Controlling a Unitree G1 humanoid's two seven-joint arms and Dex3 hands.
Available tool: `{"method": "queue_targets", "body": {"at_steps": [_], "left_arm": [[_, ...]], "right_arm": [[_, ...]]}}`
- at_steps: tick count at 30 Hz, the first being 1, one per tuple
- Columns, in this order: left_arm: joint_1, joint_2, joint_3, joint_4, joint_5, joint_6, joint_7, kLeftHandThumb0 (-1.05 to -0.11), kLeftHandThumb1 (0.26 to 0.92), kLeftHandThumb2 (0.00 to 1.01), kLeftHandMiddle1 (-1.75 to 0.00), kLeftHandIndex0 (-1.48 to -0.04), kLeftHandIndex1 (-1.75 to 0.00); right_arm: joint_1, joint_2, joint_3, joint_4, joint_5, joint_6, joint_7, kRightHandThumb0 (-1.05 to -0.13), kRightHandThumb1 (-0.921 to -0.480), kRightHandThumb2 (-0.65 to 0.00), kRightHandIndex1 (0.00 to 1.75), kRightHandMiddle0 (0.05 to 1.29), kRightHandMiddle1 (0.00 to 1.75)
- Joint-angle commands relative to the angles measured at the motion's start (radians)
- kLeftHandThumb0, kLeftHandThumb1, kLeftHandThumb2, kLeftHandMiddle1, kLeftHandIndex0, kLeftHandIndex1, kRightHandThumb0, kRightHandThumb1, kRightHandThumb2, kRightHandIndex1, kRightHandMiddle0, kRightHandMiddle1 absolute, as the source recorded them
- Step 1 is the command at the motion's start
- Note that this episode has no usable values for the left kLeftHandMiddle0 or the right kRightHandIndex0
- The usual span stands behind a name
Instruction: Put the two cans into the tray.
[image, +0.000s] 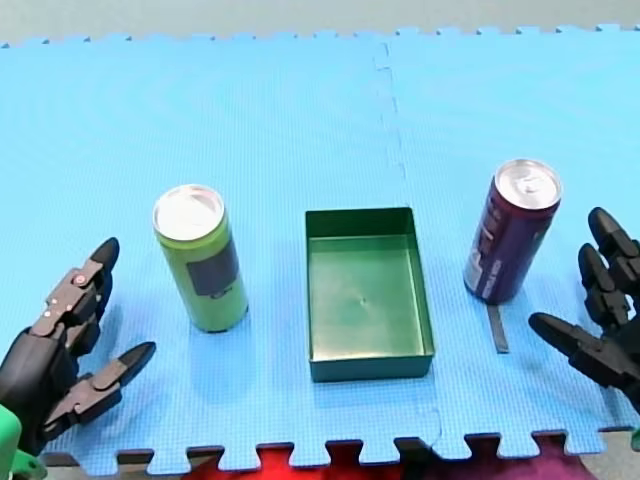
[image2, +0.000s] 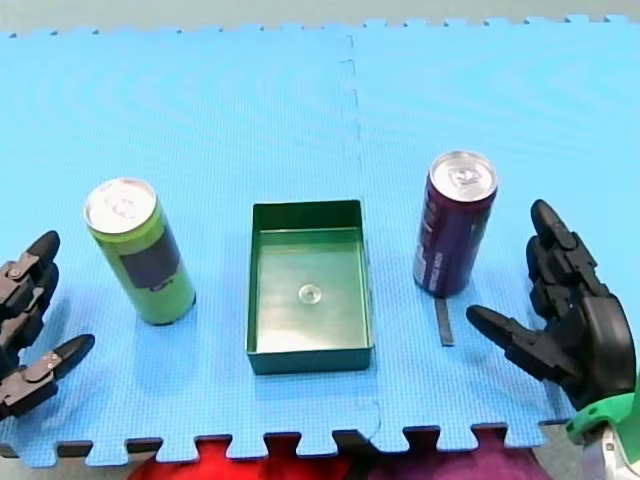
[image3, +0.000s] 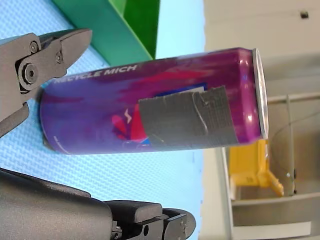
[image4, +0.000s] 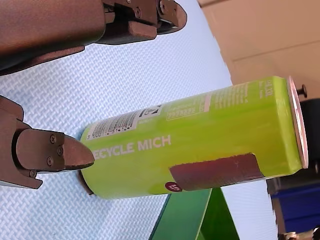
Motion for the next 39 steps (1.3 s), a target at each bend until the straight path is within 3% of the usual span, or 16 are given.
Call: {"method": "queue_targets", "body": {"at_steps": [1,9,19,26,32,39], "left_arm": [[0.003,0.004,-0.001,-0.007,0.000,0.005,0.003,-1.048,0.921,0.29,0.00,-0.11,0.00],[0.007,0.005,-0.003,-0.020,0.001,0.013,0.008,-1.048,0.921,0.29,0.00,-0.11,0.00],[0.007,0.005,-0.007,-0.023,0.015,0.020,0.032,-1.048,0.921,0.30,0.00,-0.11,0.00],[0.006,0.007,-0.007,-0.016,0.017,0.014,0.033,-1.048,0.921,0.31,0.00,-0.11,0.00],[0.009,0.009,-0.007,-0.020,0.016,0.012,0.029,-1.048,0.921,0.32,0.00,-0.11,0.00],[0.006,0.009,-0.006,-0.015,0.013,0.009,0.024,-1.048,0.921,0.32,0.00,-0.11,0.00]], "right_arm": [[-0.002,-0.001,-0.005,-0.002,0.005,-0.006,-0.002,-1.048,-0.659,0.000,0.01,0.17,0.00],[0.000,0.003,-0.004,-0.009,0.001,-0.001,-0.020,-1.048,-0.666,-0.003,0.01,0.17,0.00],[0.001,-0.001,0.002,-0.017,-0.009,0.009,-0.040,-1.048,-0.675,-0.006,0.01,0.16,0.00],[-0.005,0.001,0.005,-0.018,-0.012,0.012,-0.046,-1.048,-0.679,-0.006,0.00,0.15,0.00],[-0.016,0.002,0.009,-0.008,-0.018,0.013,-0.050,-1.048,-0.688,-0.008,0.00,0.15,0.00],[-0.048,-0.002,0.022,0.020,-0.044,0.017,-0.073,-1.048,-0.696,-0.009,0.00,0.14,0.00]]}}
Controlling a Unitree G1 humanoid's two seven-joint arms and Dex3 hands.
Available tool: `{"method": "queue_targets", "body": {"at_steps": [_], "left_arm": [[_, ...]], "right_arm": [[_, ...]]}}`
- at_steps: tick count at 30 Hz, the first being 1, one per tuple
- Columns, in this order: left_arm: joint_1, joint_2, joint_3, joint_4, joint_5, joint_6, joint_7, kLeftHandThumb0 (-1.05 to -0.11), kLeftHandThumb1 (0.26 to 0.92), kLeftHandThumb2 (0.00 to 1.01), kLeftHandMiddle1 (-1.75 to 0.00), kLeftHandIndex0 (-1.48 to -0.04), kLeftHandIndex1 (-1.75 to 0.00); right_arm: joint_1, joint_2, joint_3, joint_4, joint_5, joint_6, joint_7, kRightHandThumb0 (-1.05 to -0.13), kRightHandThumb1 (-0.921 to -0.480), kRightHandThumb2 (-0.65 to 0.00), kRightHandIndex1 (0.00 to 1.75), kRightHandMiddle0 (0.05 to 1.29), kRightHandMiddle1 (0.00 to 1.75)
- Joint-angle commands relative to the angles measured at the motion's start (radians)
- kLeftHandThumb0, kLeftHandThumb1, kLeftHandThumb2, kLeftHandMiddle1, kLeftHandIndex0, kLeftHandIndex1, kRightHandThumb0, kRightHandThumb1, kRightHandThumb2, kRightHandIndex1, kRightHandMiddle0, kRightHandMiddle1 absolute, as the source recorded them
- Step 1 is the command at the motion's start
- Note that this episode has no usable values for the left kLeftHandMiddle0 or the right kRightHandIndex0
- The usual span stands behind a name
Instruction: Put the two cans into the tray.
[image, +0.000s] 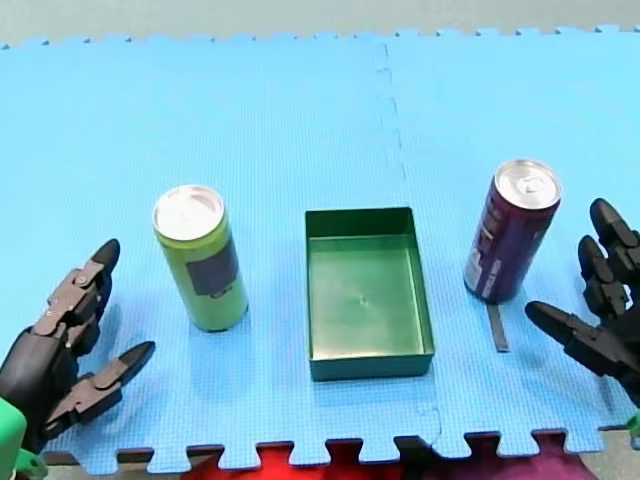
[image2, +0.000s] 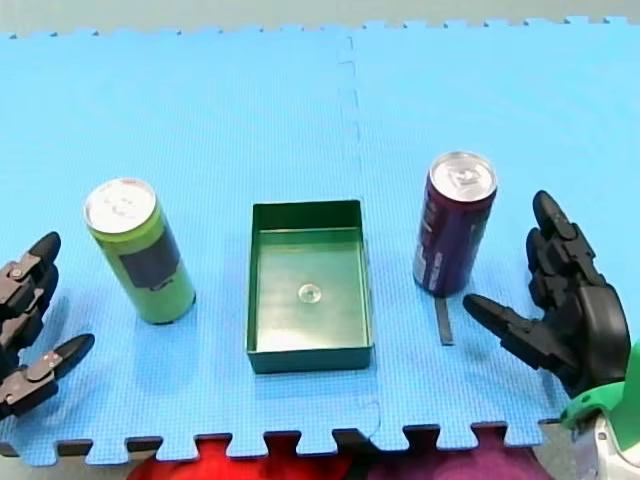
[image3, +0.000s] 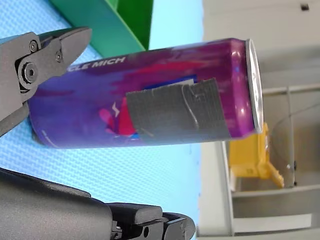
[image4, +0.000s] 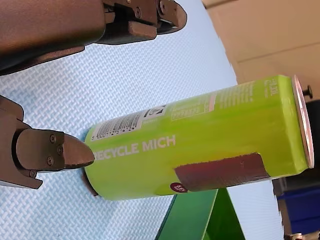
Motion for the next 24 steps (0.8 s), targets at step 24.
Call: {"method": "queue_targets", "body": {"at_steps": [24], "left_arm": [[0.024,-0.015,-0.021,-0.070,0.017,0.027,0.050,-1.048,0.921,0.31,0.00,-0.11,0.00]], "right_arm": [[-0.020,-0.018,0.021,-0.019,-0.025,0.021,-0.014,-1.048,-0.719,-0.009,0.00,0.14,0.00]]}}
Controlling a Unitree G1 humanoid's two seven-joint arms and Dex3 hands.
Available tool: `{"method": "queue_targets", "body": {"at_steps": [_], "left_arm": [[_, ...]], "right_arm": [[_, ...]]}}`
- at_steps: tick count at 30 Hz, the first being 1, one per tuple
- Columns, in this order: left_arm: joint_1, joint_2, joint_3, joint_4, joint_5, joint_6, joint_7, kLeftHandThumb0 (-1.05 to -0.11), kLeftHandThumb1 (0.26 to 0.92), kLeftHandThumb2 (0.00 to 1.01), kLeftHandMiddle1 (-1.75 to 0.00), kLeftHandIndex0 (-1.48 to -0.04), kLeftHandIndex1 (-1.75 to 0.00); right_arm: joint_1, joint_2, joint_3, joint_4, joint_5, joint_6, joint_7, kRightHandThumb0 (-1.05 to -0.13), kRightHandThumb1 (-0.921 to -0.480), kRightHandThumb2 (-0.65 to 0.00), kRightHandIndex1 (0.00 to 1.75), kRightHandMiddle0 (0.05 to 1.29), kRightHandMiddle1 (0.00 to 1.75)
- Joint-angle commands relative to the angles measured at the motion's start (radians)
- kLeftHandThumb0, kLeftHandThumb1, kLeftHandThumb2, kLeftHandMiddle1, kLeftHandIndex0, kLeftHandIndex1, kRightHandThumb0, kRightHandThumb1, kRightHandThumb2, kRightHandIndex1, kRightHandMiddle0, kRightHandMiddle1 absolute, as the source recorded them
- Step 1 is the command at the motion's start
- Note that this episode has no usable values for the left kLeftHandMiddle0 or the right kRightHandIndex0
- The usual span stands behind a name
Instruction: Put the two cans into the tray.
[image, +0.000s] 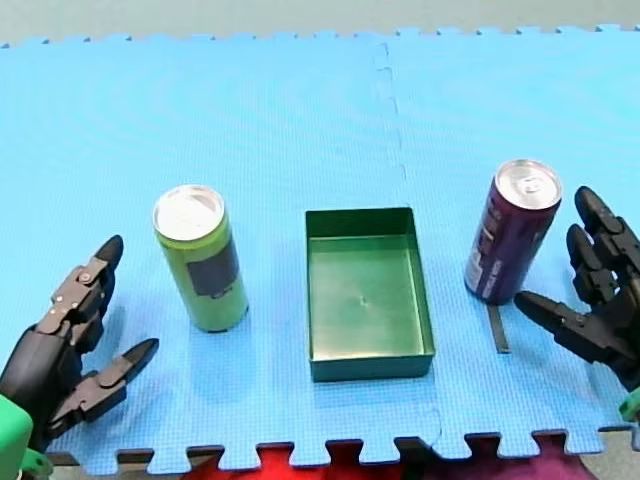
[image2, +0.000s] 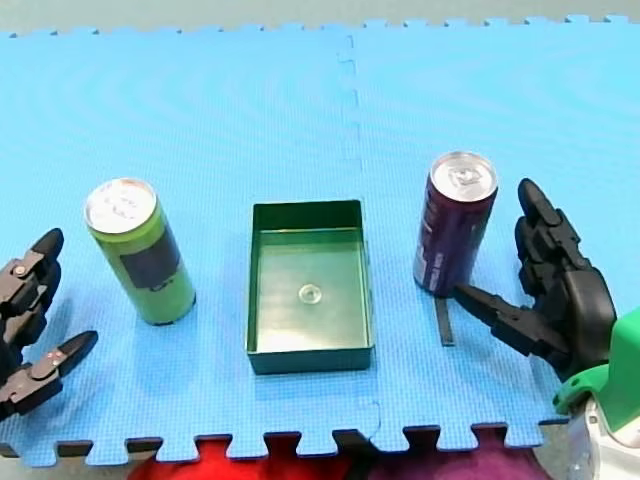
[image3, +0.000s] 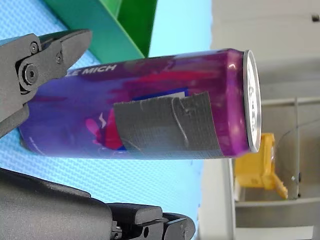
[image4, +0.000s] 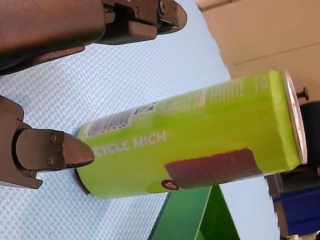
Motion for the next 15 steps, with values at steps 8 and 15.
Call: {"method": "queue_targets", "body": {"at_steps": [8,15], "left_arm": [[0.020,-0.005,-0.010,-0.045,0.010,0.022,0.027,-1.048,0.921,0.30,0.00,-0.11,0.00],[0.021,-0.008,-0.015,-0.044,0.012,0.019,0.035,-1.048,0.921,0.28,0.00,-0.12,0.00]], "right_arm": [[-0.008,-0.007,0.003,-0.003,0.002,0.002,0.005,-1.048,-0.731,-0.011,0.00,0.13,0.00],[-0.007,-0.006,0.007,-0.013,0.000,0.004,0.004,-1.048,-0.740,-0.011,0.00,0.13,0.00]]}}
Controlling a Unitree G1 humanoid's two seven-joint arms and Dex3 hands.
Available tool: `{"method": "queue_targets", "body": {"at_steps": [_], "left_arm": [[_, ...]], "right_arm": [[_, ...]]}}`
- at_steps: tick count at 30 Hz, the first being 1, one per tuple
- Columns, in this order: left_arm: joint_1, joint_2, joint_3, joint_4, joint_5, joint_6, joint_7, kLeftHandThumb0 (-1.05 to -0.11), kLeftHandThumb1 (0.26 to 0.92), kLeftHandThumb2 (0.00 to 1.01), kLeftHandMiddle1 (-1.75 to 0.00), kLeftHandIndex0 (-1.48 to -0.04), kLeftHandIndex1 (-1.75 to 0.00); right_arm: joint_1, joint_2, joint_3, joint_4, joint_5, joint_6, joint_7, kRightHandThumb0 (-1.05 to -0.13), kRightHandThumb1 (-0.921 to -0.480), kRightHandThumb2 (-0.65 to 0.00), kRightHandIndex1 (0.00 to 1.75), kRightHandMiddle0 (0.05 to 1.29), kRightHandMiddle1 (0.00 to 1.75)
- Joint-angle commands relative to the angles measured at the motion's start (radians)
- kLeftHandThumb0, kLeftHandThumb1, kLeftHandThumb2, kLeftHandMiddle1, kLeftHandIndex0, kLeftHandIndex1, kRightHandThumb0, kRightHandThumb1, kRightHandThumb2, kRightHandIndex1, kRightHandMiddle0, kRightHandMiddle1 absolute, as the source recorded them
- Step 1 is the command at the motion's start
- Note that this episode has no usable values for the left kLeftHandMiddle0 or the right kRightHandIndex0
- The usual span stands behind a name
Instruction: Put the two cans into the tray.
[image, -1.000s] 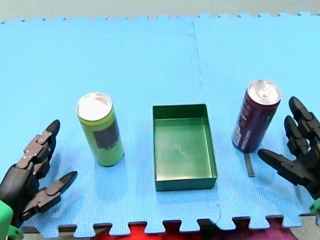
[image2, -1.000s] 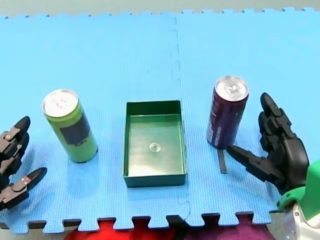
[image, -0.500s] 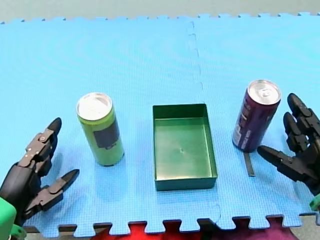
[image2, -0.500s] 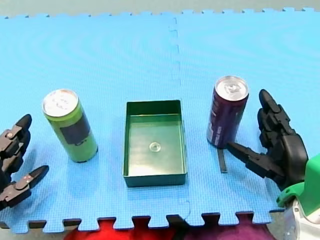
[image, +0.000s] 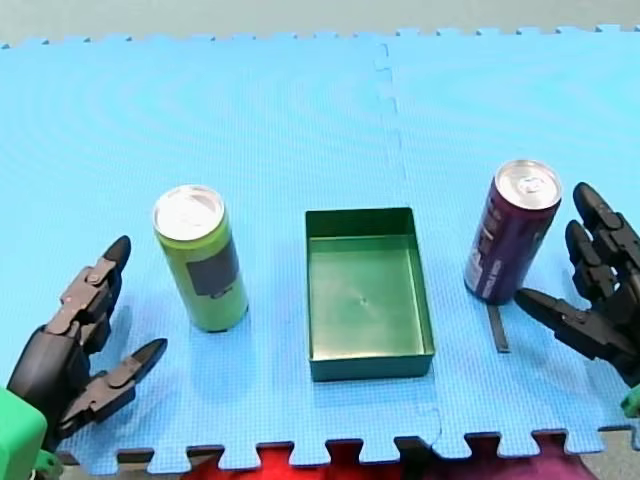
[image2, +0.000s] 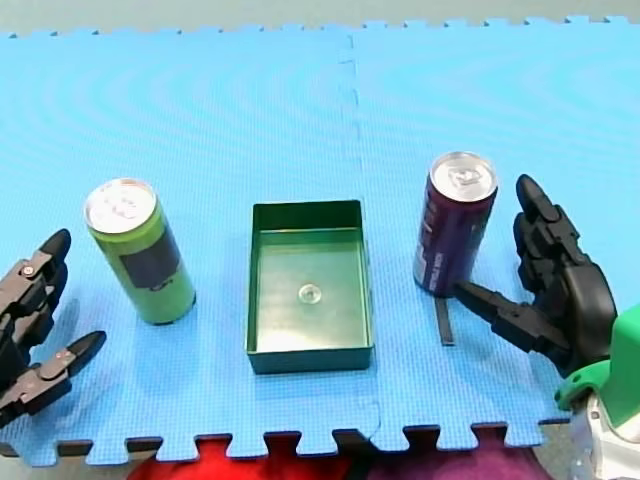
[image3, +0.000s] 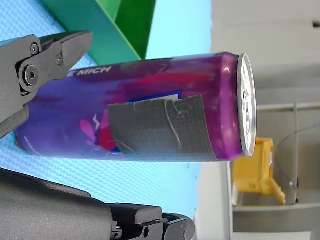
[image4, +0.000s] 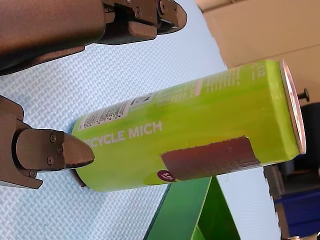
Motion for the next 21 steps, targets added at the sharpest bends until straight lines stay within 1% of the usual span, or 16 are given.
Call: {"method": "queue_targets", "body": {"at_steps": [1,5,10,11,14,17,21], "left_arm": [[0.001,0.003,0.000,0.001,0.002,-0.004,0.004,-1.048,0.921,0.28,0.00,-0.12,0.00],[0.003,0.003,0.001,0.001,0.000,-0.007,0.004,-1.048,0.921,0.27,0.00,-0.12,0.00],[0.003,0.004,0.001,0.001,-0.002,-0.004,0.002,-1.048,0.921,0.25,0.00,-0.12,0.00],[0.002,0.004,0.002,0.001,-0.002,-0.004,0.001,-1.048,0.921,0.25,0.00,-0.12,0.00],[0.003,0.004,0.002,-0.001,-0.004,-0.002,0.000,-1.048,0.921,0.25,0.00,-0.12,0.00],[0.005,0.003,0.003,-0.005,-0.009,0.002,-0.004,-1.048,0.921,0.24,0.00,-0.12,0.00],[0.010,0.001,0.004,-0.014,-0.013,0.006,-0.006,-1.048,0.921,0.24,0.00,-0.12,0.00]], "right_arm": [[-0.002,-0.004,0.002,-0.007,0.000,0.003,-0.004,-1.048,-0.741,-0.012,0.00,0.13,0.00],[0.000,-0.002,0.008,-0.017,-0.007,0.007,-0.014,-1.048,-0.747,-0.012,0.00,0.13,0.00],[-0.005,0.001,0.018,-0.024,-0.015,0.014,-0.031,-1.048,-0.752,-0.012,0.00,0.14,0.00],[-0.007,0.002,0.020,-0.023,-0.017,0.016,-0.035,-1.048,-0.753,-0.011,0.00,0.14,0.00],[-0.020,0.001,0.025,-0.019,-0.023,0.026,-0.044,-1.048,-0.753,-0.010,0.00,0.14,0.00],[-0.029,0.003,0.028,-0.020,-0.026,0.033,-0.053,-1.048,-0.753,-0.008,0.00,0.14,0.00],[-0.034,0.009,0.034,-0.025,-0.031,0.040,-0.067,-1.048,-0.756,-0.008,0.00,0.14,0.00]]}}
